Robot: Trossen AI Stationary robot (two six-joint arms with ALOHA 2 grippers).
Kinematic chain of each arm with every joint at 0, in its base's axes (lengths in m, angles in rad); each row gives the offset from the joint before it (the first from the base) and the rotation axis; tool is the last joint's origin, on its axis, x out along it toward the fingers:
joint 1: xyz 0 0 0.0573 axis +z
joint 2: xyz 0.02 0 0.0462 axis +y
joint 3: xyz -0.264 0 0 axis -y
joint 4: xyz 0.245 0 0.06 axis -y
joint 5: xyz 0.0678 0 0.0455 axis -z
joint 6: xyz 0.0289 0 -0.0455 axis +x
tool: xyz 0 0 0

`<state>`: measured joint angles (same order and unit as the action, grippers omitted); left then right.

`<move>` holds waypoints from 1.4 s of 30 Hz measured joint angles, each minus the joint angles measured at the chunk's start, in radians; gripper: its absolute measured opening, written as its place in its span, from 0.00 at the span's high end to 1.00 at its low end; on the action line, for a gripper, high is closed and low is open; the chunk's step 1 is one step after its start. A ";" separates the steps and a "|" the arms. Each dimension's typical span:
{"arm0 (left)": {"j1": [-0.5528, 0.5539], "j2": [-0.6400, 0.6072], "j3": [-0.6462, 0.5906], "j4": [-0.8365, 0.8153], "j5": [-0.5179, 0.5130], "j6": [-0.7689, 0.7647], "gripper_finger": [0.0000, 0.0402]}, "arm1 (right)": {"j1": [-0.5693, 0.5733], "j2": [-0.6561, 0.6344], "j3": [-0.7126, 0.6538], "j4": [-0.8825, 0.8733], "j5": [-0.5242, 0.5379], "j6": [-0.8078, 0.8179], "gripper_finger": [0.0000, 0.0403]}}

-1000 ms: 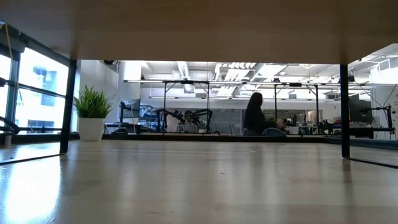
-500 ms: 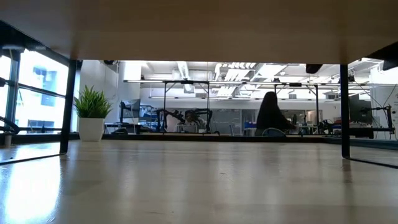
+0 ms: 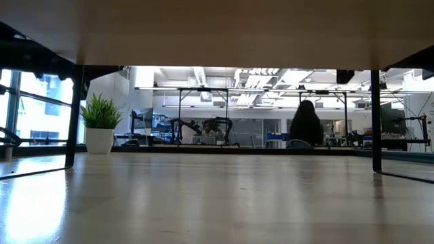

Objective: Pick & Place candle stick holders
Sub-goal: Return to Home Position

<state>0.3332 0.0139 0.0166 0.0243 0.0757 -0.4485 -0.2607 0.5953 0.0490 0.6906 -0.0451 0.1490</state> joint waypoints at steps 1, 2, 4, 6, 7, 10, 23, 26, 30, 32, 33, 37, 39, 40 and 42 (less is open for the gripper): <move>0.000 0.000 0.000 -0.001 0.000 0.003 1.00 | 0.000 0.000 0.000 -0.024 0.004 0.000 1.00; 0.000 -0.001 0.000 0.002 0.000 0.006 1.00 | 0.000 0.000 0.000 -0.048 0.008 0.002 1.00; 0.000 -0.001 -0.001 0.000 0.000 0.007 1.00 | 0.000 0.000 0.000 -0.067 0.009 0.007 1.00; 0.000 0.000 -0.002 -0.001 0.003 0.006 1.00 | 0.000 0.000 0.000 -0.062 -0.007 0.007 1.00; 0.000 0.000 -0.002 0.000 0.009 0.006 1.00 | 0.000 0.000 0.000 -0.058 -0.015 0.006 1.00; 0.000 0.000 -0.002 0.003 0.024 0.006 1.00 | 0.000 0.000 0.000 -0.057 -0.029 0.007 1.00; 0.000 0.000 -0.004 0.015 0.093 -0.013 1.00 | 0.000 -0.188 0.000 -0.173 -0.071 0.033 1.00; 0.000 0.000 -0.004 0.018 0.101 -0.014 1.00 | 0.000 -0.270 0.000 -0.245 -0.069 0.035 1.00; 0.000 0.000 -0.004 0.018 0.093 -0.007 1.00 | 0.000 -0.370 0.000 -0.338 -0.036 0.034 1.00; 0.000 0.000 -0.004 0.018 0.072 0.000 1.00 | 0.000 -0.408 0.000 -0.402 -0.014 0.032 1.00; 0.000 0.000 -0.004 0.018 0.060 0.001 1.00 | 0.000 -0.424 0.000 -0.432 -0.005 0.032 1.00; 0.000 0.000 -0.004 0.008 0.031 0.004 1.00 | 0.000 -0.457 0.000 -0.516 0.041 0.042 1.00; 0.000 0.000 -0.004 0.003 0.022 0.003 1.00 | 0.000 -0.460 0.000 -0.531 0.053 0.043 1.00; 0.000 0.000 -0.004 0.002 0.017 0.003 1.00 | 0.000 -0.460 0.000 -0.534 0.055 0.040 1.00; 0.000 0.000 -0.004 0.002 0.004 0.003 1.00 | 0.000 -0.460 0.000 -0.546 0.065 0.029 1.00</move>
<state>0.3332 0.0135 0.0124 0.0259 0.0800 -0.4458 -0.2607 0.1356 0.0494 0.1450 0.0195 0.1780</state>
